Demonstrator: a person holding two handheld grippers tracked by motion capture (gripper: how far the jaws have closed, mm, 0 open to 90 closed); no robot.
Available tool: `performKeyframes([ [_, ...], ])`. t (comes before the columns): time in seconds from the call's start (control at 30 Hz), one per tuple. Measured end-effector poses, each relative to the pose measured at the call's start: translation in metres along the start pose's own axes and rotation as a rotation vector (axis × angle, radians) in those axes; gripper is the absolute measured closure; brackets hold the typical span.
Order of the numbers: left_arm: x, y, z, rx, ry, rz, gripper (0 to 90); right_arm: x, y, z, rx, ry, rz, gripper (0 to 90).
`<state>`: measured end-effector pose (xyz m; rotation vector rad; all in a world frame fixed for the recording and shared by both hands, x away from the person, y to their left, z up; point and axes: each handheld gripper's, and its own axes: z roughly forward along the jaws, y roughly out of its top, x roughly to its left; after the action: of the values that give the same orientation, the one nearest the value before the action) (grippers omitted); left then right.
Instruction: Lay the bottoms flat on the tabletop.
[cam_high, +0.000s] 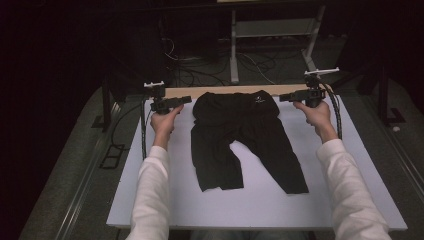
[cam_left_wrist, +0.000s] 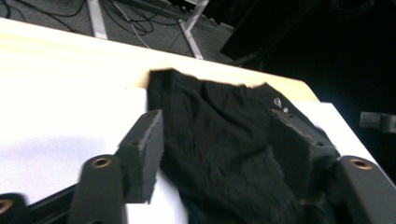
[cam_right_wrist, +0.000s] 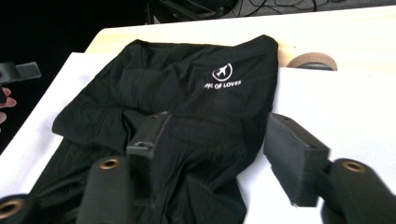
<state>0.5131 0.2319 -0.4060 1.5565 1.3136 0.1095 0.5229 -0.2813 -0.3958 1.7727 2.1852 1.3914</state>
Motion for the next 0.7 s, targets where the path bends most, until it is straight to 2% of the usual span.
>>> performKeyframes([
  [0.13, -0.009, -0.012, -0.005, -0.02, -0.03, 0.033, 26.0, 0.003, -0.011, -0.002, 0.006, -0.006, -0.031, 34.1],
  [0.2, -0.012, -0.014, -0.006, -0.026, -0.03, 0.057, 21.8, 0.004, -0.017, -0.004, 0.007, -0.013, -0.051, 30.9],
  [0.27, -0.014, -0.016, -0.006, -0.018, -0.03, 0.063, 19.0, 0.003, -0.023, -0.004, 0.018, -0.019, -0.064, 25.4],
  [0.47, -0.022, -0.021, -0.007, -0.012, -0.052, 0.085, 11.4, -0.006, -0.037, -0.006, 0.028, -0.001, -0.045, 14.9],
  [0.57, -0.027, -0.024, -0.007, 0.006, -0.045, 0.108, 1.3, -0.01, -0.042, -0.01, 0.026, 0.008, -0.037, 13.1],
  [0.7, -0.031, -0.029, -0.012, -0.005, -0.054, 0.121, 0.0, -0.01, -0.047, -0.016, 0.034, 0.005, -0.044, 3.5],
])
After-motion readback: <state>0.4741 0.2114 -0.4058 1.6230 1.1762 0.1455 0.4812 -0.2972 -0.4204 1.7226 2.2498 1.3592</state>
